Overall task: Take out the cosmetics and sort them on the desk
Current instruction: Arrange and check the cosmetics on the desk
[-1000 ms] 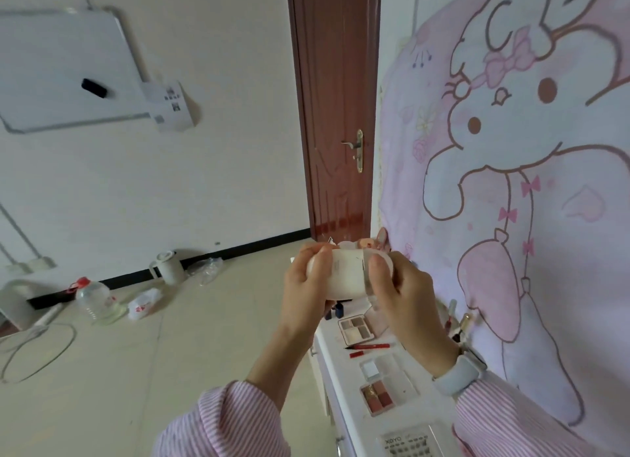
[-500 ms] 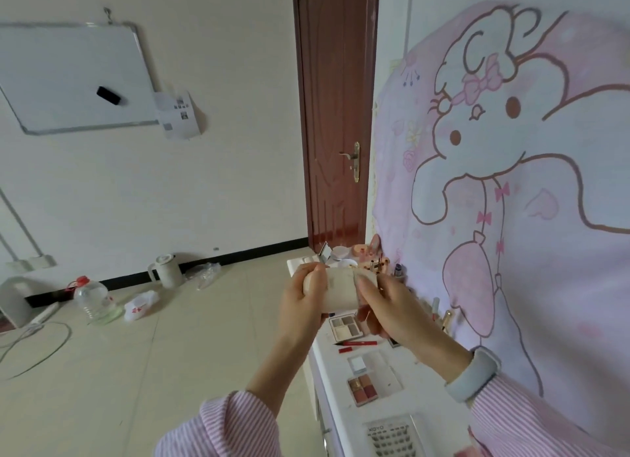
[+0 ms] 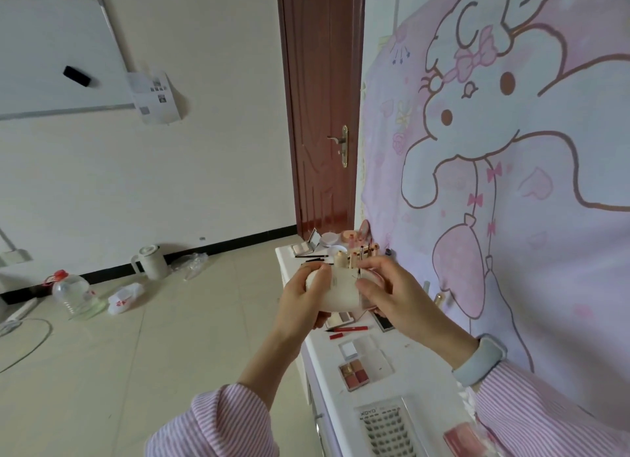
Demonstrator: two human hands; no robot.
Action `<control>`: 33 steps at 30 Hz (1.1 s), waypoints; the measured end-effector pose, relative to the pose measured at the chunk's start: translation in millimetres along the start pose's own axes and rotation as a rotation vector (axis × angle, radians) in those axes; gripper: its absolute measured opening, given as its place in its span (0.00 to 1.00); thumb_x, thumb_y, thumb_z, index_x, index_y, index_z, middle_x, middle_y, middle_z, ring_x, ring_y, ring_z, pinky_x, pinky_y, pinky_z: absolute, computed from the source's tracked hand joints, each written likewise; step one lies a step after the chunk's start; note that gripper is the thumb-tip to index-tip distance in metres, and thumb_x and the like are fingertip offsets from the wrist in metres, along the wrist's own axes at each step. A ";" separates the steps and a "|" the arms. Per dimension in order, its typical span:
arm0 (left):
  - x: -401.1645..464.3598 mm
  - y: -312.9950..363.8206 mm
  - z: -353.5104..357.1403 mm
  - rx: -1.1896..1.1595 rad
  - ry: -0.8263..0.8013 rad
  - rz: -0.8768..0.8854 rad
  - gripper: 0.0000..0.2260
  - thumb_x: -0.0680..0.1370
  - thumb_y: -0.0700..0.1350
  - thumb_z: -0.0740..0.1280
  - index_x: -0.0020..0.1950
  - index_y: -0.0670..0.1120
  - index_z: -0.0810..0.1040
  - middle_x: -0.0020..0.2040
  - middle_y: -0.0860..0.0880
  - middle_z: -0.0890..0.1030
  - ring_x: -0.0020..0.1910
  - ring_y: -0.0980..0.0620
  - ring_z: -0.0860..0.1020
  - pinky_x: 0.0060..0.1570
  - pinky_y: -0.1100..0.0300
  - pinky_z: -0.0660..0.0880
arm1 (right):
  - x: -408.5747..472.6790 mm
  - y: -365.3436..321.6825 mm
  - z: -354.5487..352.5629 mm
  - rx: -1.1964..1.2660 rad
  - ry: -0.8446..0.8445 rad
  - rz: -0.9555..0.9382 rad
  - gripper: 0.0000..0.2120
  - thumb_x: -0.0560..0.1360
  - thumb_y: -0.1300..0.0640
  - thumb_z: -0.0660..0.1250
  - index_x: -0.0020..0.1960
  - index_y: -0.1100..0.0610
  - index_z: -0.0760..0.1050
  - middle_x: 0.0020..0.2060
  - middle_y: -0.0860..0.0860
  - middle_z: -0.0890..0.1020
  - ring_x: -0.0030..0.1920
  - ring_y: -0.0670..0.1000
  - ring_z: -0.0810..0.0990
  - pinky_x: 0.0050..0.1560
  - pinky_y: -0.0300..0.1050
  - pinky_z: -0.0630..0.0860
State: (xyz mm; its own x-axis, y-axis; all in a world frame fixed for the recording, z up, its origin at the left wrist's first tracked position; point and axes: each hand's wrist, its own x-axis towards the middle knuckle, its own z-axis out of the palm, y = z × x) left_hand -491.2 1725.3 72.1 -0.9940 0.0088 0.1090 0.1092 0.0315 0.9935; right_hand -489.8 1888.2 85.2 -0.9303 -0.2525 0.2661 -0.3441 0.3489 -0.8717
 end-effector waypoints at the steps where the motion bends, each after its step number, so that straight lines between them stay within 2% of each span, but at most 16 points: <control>1: 4.7 -4.0 -3.3 -0.032 -0.008 -0.073 0.10 0.79 0.49 0.59 0.49 0.44 0.75 0.30 0.49 0.74 0.21 0.56 0.68 0.19 0.65 0.62 | -2.8 4.9 -1.5 -0.102 0.000 -0.080 0.16 0.75 0.56 0.65 0.61 0.54 0.69 0.45 0.37 0.74 0.43 0.28 0.74 0.42 0.23 0.69; 3: 13.5 -13.2 -10.9 -0.161 0.020 -0.269 0.11 0.79 0.51 0.60 0.47 0.43 0.74 0.24 0.50 0.72 0.19 0.55 0.66 0.18 0.66 0.61 | -6.9 14.6 -6.9 -0.232 0.007 -0.171 0.21 0.73 0.59 0.67 0.64 0.50 0.67 0.44 0.32 0.72 0.47 0.24 0.71 0.46 0.19 0.65; 6: 21.5 -39.1 -20.3 -0.339 0.025 -0.489 0.12 0.78 0.53 0.62 0.49 0.44 0.73 0.26 0.47 0.74 0.21 0.55 0.70 0.18 0.66 0.65 | -9.3 41.4 -21.0 -0.180 0.163 -0.111 0.18 0.73 0.61 0.68 0.58 0.46 0.69 0.42 0.37 0.75 0.45 0.32 0.76 0.43 0.23 0.69; 8: 21.2 -63.0 -19.8 -0.436 -0.007 -0.564 0.14 0.75 0.52 0.66 0.54 0.43 0.73 0.36 0.44 0.79 0.28 0.53 0.74 0.23 0.65 0.71 | -10.0 64.8 -25.2 -0.086 0.248 0.068 0.15 0.73 0.60 0.68 0.56 0.48 0.70 0.43 0.44 0.77 0.42 0.41 0.78 0.40 0.30 0.73; 11: 17.4 -101.2 -10.0 -0.454 -0.061 -0.660 0.18 0.73 0.47 0.69 0.59 0.42 0.73 0.47 0.45 0.78 0.41 0.51 0.77 0.37 0.60 0.75 | -20.1 107.7 -17.8 -0.009 0.248 0.325 0.13 0.74 0.62 0.66 0.56 0.55 0.69 0.43 0.50 0.75 0.45 0.50 0.78 0.43 0.38 0.76; 13: 17.2 -125.4 4.6 -0.403 -0.108 -0.716 0.17 0.74 0.44 0.68 0.61 0.42 0.73 0.51 0.46 0.79 0.45 0.51 0.78 0.41 0.59 0.74 | -30.3 135.4 -10.4 0.070 0.275 0.489 0.11 0.74 0.63 0.65 0.56 0.59 0.69 0.41 0.50 0.75 0.46 0.52 0.79 0.46 0.42 0.79; 16: 21.1 -154.0 29.8 -0.308 -0.150 -0.774 0.17 0.74 0.38 0.68 0.63 0.40 0.71 0.55 0.43 0.78 0.51 0.47 0.78 0.41 0.59 0.76 | -44.8 171.0 -0.9 0.063 0.336 0.692 0.10 0.74 0.62 0.65 0.54 0.58 0.69 0.42 0.49 0.74 0.45 0.51 0.76 0.50 0.48 0.77; 19: 32.8 -183.2 59.2 -0.086 -0.215 -0.765 0.20 0.74 0.38 0.69 0.65 0.40 0.70 0.56 0.43 0.76 0.54 0.45 0.77 0.46 0.57 0.78 | -56.3 202.9 6.0 0.068 0.396 0.846 0.14 0.72 0.62 0.67 0.55 0.58 0.68 0.41 0.50 0.74 0.43 0.50 0.73 0.45 0.41 0.70; 21: 46.3 -200.9 79.8 0.141 -0.272 -0.699 0.20 0.74 0.42 0.69 0.65 0.43 0.71 0.56 0.45 0.77 0.53 0.46 0.76 0.48 0.56 0.78 | -60.3 219.1 8.0 0.073 0.447 0.912 0.14 0.72 0.63 0.67 0.54 0.58 0.66 0.40 0.49 0.72 0.40 0.46 0.71 0.38 0.31 0.67; 23: 62.1 -215.5 100.1 0.334 -0.319 -0.615 0.20 0.74 0.45 0.69 0.64 0.44 0.71 0.55 0.46 0.77 0.51 0.48 0.76 0.47 0.55 0.77 | -60.9 233.1 9.1 0.029 0.465 0.971 0.12 0.73 0.63 0.66 0.53 0.57 0.66 0.40 0.49 0.71 0.39 0.45 0.70 0.34 0.27 0.66; 25: 78.3 -226.9 119.8 0.466 -0.348 -0.530 0.20 0.74 0.47 0.69 0.64 0.45 0.70 0.54 0.46 0.77 0.48 0.49 0.76 0.45 0.57 0.75 | -59.6 246.6 10.6 -0.016 0.472 1.016 0.10 0.73 0.63 0.65 0.53 0.59 0.67 0.42 0.50 0.72 0.42 0.48 0.71 0.33 0.30 0.65; 29: 107.7 -252.9 152.6 0.646 -0.487 -0.459 0.21 0.74 0.52 0.67 0.64 0.47 0.70 0.58 0.46 0.77 0.52 0.47 0.77 0.55 0.49 0.75 | -48.9 268.7 10.9 -0.051 0.476 1.113 0.11 0.75 0.64 0.63 0.57 0.63 0.70 0.47 0.54 0.75 0.47 0.52 0.72 0.44 0.36 0.65; 31: 118.8 -264.6 164.2 0.704 -0.564 -0.472 0.21 0.74 0.54 0.66 0.65 0.48 0.69 0.59 0.47 0.76 0.53 0.47 0.77 0.57 0.48 0.73 | -41.7 276.6 8.6 -0.075 0.485 1.150 0.09 0.75 0.65 0.60 0.54 0.66 0.71 0.48 0.60 0.77 0.50 0.59 0.74 0.47 0.42 0.67; 33: 124.9 -274.2 171.1 0.782 -0.614 -0.458 0.22 0.75 0.55 0.65 0.66 0.48 0.68 0.61 0.48 0.75 0.57 0.47 0.75 0.62 0.50 0.67 | -36.4 284.0 5.9 -0.134 0.472 1.156 0.06 0.75 0.67 0.58 0.49 0.67 0.72 0.46 0.64 0.76 0.52 0.63 0.74 0.44 0.45 0.67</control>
State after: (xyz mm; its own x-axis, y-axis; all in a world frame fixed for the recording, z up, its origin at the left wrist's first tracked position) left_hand -644.4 1888.8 -192.2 -0.7929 0.3241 -0.5160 -0.0814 0.7829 0.6168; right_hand -553.0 1991.2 -174.4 -0.6413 0.5991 -0.4793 0.7171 0.2458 -0.6522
